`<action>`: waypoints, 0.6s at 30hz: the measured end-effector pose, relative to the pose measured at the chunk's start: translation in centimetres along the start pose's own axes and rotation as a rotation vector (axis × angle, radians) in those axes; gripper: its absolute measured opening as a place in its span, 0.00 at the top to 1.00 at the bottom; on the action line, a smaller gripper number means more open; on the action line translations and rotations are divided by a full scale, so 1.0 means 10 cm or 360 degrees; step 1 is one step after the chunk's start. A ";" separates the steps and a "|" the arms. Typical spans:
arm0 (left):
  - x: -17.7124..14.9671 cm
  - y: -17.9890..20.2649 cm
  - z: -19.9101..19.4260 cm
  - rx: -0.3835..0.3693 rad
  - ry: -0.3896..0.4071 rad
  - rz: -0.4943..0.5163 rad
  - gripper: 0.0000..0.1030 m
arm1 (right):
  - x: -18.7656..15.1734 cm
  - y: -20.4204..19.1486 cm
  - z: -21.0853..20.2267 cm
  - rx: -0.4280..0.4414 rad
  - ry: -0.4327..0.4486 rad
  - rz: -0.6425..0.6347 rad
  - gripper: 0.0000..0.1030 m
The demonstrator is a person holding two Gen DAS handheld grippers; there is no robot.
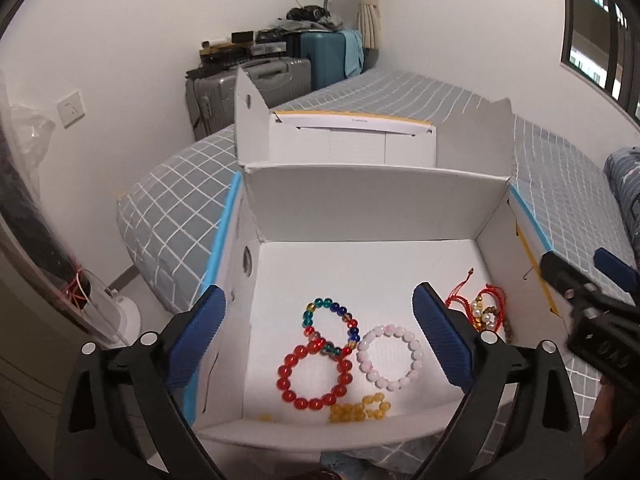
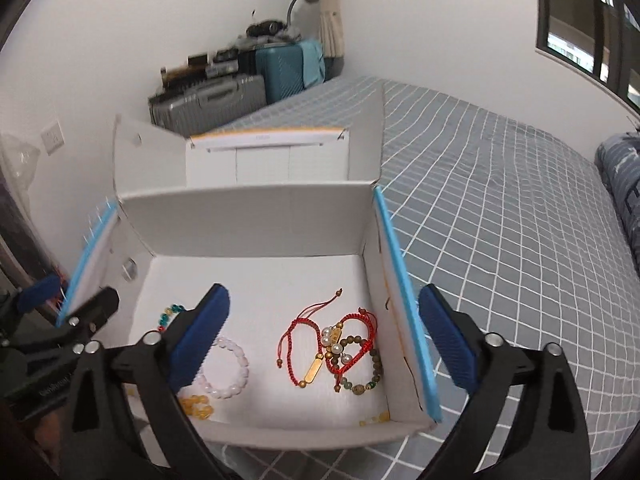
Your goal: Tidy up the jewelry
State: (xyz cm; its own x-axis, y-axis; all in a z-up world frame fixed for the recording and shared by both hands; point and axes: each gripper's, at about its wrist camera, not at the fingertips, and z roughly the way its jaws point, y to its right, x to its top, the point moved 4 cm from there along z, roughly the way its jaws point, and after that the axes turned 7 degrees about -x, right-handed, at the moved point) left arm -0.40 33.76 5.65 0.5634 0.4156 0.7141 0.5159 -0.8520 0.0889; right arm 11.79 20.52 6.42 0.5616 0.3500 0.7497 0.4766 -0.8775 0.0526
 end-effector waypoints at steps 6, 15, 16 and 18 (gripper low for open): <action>-0.18 -0.08 -0.36 -0.0044 0.0066 -0.0031 0.06 | -0.13 0.08 -0.34 -0.0008 0.0058 -0.0001 0.07; -0.57 -0.01 -0.67 -0.0089 0.0093 0.0023 0.06 | -0.56 0.06 -0.59 -0.0006 0.0059 -0.0045 0.07; -0.62 0.01 -0.66 -0.0089 0.0083 0.0037 0.06 | -0.61 0.06 -0.59 -0.0003 0.0052 -0.0047 0.07; -0.68 0.04 -0.63 -0.0084 0.0064 0.0051 0.06 | -0.69 0.07 -0.58 -0.0003 0.0034 -0.0049 0.07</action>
State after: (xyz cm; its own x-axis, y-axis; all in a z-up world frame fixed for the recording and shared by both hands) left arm -8.11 28.61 5.23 0.5522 0.3759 0.7442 0.4627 -0.8807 0.1015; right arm 4.36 15.59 5.13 0.5319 0.3699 0.7617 0.4923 -0.8670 0.0772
